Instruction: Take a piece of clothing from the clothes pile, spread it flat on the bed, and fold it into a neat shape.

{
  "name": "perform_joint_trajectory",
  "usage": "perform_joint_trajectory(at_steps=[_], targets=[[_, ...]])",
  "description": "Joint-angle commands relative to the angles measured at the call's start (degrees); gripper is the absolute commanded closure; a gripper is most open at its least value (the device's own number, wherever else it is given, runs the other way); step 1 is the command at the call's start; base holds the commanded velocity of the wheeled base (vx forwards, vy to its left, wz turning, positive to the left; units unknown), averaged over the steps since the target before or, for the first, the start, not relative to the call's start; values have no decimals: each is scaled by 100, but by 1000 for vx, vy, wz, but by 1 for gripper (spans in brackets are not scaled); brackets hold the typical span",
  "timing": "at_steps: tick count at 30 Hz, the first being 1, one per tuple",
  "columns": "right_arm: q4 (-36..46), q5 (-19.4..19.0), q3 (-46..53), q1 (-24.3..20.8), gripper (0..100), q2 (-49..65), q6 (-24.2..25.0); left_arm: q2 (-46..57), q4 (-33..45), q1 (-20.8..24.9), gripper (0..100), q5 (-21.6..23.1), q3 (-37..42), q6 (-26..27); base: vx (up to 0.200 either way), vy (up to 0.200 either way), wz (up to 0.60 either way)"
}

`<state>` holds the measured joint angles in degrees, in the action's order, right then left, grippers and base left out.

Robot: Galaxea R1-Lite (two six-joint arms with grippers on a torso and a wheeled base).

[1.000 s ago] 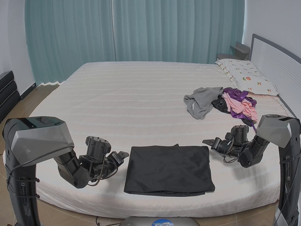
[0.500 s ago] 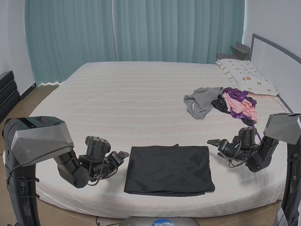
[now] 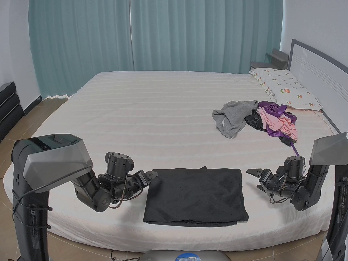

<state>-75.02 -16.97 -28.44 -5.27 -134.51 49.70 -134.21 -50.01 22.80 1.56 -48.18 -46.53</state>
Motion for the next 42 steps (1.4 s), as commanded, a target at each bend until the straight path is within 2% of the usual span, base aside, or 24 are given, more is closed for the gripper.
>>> perform_joint_trajectory(at_steps=[1, 9, 12, 18, 29, 30, 42], targets=[[-74, 1, 49, -18, 0, -119, -4, -378, -18, 14, 0, 55, -324, 197, 0, 0, 0], [-100, 1, 58, -53, 0, -119, 5, -405, -36, 85, 0, 406, -298, 320, 0, 0, 0], [-100, 1, 58, -62, 0, -119, 5, -308, -123, 93, 0, 767, -60, 329, 0, 0, 0], [-100, 1, 67, -62, 0, -119, 5, -431, -660, 208, 0, 749, 36, 540, 0, 0, 0], [-109, 1, 67, -106, 0, -128, 5, -510, -747, 234, 0, 696, 36, 610, 0, 0, 0], [-100, 1, 67, -106, 0, -119, 5, -510, -747, 234, 100, 696, 36, 610, 0, 0, 0], [-109, 1, 67, -106, 0, -128, 5, -475, -756, 225, 100, 600, 116, 584, 0, 0, 0]])
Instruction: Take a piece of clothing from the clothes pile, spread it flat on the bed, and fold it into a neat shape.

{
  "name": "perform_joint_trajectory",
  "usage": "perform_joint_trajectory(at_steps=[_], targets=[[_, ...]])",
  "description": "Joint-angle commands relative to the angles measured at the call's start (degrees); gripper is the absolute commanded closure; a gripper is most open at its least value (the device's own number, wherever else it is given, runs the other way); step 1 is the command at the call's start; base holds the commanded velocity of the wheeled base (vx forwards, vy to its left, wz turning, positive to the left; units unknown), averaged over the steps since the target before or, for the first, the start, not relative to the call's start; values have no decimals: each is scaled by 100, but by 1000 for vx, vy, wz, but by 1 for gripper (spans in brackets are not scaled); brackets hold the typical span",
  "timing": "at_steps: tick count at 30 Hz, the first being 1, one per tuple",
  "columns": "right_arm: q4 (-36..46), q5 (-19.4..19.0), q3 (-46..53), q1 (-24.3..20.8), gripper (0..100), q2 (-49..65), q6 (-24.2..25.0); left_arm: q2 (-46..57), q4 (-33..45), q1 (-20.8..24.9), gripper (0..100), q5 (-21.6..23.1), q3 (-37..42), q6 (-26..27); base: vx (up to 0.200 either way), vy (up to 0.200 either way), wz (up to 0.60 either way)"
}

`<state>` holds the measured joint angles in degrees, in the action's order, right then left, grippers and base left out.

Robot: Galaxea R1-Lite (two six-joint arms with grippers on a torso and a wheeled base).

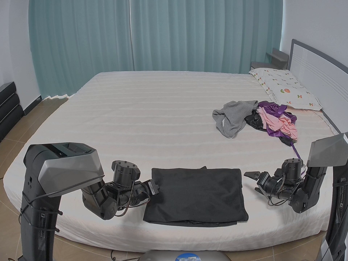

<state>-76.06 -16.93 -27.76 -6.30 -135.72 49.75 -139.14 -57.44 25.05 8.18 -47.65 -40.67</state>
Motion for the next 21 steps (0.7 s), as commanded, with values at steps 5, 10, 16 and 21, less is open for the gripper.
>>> perform_joint_trajectory(at_steps=[5, 10, 16, 21], targets=[[3, -3, -2, -3, 0, -7, 0, 28, -13, 0, 100, -238, 72, -11, 0, 0, 0], [3, -3, -2, -3, 0, 1, 0, 63, -13, 9, 100, -282, 177, -152, 0, 0, 0], [3, -3, 7, -3, 0, -7, 0, 116, -13, 35, 100, -299, 230, -170, 0, 0, 0], [3, -3, 7, -3, 0, 1, -9, 151, -13, 70, 100, -352, 230, -372, 0, 0, 0]])
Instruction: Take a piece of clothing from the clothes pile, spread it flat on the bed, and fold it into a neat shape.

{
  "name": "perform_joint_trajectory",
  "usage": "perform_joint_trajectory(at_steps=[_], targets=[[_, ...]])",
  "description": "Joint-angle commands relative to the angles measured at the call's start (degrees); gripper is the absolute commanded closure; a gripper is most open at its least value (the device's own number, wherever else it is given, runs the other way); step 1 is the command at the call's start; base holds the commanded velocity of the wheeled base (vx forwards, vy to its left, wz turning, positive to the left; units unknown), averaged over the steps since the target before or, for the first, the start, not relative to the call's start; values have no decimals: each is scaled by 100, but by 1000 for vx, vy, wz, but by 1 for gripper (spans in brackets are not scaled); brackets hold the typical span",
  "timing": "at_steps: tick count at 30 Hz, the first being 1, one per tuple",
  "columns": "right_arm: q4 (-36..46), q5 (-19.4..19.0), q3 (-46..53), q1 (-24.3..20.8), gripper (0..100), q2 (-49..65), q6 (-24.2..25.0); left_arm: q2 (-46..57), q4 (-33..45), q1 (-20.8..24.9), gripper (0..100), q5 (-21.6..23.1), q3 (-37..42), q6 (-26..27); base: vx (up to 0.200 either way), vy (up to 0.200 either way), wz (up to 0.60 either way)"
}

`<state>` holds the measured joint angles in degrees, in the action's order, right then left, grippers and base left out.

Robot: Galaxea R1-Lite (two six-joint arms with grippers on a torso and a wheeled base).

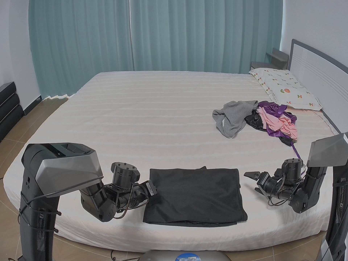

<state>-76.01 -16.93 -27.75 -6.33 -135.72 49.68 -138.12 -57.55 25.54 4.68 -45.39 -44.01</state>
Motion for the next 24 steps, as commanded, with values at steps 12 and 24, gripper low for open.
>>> perform_joint_trajectory(at_steps=[12, 24], targets=[[-2, -3, 6, 0, 0, 1, -2, 83, -2, 12, 100, -11, 83, -46, 0, 83, 0], [-2, 6, 24, -9, 0, 10, 7, 119, 16, -23, 100, -20, 162, -64, 0, 200, 0]])
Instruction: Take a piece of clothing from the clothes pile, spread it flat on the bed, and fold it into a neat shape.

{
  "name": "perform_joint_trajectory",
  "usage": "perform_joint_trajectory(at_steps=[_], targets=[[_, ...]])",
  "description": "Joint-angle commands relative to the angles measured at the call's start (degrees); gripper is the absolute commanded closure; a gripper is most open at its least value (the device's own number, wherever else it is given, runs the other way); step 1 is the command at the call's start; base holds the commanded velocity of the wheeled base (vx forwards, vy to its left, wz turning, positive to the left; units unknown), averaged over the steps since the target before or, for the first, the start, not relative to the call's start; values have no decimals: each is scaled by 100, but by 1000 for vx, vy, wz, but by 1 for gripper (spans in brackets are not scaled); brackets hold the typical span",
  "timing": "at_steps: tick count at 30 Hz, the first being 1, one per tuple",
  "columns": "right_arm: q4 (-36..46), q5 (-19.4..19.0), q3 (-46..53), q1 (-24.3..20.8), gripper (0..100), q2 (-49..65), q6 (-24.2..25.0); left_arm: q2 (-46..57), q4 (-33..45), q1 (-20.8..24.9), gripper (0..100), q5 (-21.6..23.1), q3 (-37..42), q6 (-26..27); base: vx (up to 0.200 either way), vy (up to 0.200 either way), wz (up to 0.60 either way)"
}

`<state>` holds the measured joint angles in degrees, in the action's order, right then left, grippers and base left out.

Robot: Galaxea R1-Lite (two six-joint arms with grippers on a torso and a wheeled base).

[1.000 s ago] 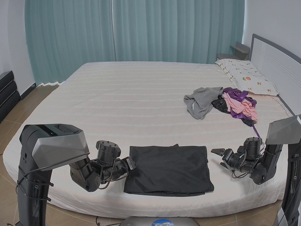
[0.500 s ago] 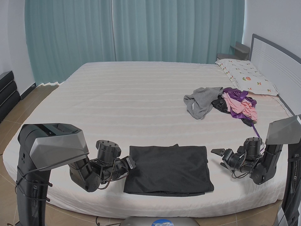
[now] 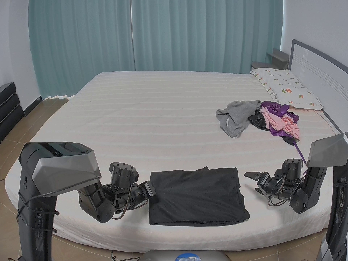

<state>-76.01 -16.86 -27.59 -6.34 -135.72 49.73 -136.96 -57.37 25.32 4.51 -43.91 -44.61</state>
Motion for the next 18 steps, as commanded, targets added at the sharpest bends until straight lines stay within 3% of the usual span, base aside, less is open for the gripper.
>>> perform_joint_trajectory(at_steps=[1, 6, 18], targets=[[-2, -10, 25, -25, 0, 19, 2, 3, -2, -10, 100, -20, 14, -4, 0, 200, 0], [-10, -2, 131, -227, 0, 45, 20, 29, 6, -18, 100, -29, 23, -101, 0, 200, 0], [-10, -2, 140, -236, 0, 45, 11, 47, 6, -18, 100, -38, 84, -101, 0, 200, 0]])
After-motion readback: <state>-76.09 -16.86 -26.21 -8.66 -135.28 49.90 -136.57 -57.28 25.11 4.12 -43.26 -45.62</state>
